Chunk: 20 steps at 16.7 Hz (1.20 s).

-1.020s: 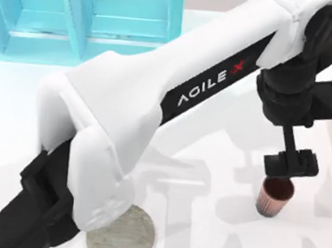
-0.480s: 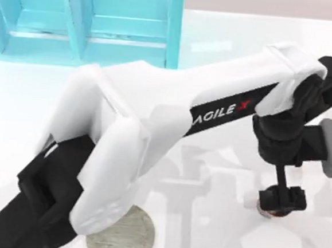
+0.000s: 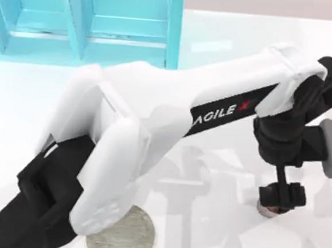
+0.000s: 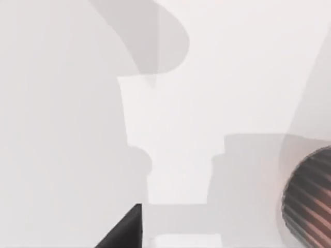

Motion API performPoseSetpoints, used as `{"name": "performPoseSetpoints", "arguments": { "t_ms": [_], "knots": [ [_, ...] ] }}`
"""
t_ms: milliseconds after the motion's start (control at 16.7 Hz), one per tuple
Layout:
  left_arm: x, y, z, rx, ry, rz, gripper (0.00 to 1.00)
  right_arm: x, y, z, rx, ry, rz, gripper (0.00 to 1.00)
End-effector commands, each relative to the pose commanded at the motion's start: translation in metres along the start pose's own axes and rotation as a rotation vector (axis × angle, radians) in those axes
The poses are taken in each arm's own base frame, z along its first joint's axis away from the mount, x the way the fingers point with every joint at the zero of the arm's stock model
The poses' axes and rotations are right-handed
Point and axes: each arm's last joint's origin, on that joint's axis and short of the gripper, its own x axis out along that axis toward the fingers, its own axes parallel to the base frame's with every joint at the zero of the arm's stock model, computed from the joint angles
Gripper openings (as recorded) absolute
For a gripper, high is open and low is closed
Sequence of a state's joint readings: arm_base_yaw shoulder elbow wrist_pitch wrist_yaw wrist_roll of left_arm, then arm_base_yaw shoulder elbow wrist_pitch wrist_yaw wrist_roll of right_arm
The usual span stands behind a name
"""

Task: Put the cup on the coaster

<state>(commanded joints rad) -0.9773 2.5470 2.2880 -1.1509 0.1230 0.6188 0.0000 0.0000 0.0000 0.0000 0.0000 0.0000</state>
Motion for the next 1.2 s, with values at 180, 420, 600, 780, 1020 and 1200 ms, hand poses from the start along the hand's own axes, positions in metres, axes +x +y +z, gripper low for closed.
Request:
{"name": "performPoseSetpoints", "arguments": {
  "t_ms": [180,420,600,780,1020,1200],
  "knots": [
    [0.0000,0.0000,0.0000,0.000,0.000,0.000,0.47,0.0000,0.0000,0.0000,0.000,0.000,0.000,1.00],
    [0.0000,0.0000,0.0000,0.000,0.000,0.000,0.17,0.0000,0.0000,0.0000,0.000,0.000,0.000,1.00],
    [0.0000,0.0000,0.0000,0.000,0.000,0.000,0.00,0.0000,0.0000,0.0000,0.000,0.000,0.000,1.00],
    [0.0000,0.0000,0.0000,0.000,0.000,0.000,0.00,0.0000,0.0000,0.0000,0.000,0.000,0.000,1.00],
    [0.0000,0.0000,0.0000,0.000,0.000,0.000,0.00,0.0000,0.0000,0.0000,0.000,0.000,0.000,1.00],
    [-0.0012,0.0010,-0.0028,-0.017,0.006,-0.001,0.00,0.0000,0.0000,0.0000,0.000,0.000,0.000,1.00]
  ]
}}
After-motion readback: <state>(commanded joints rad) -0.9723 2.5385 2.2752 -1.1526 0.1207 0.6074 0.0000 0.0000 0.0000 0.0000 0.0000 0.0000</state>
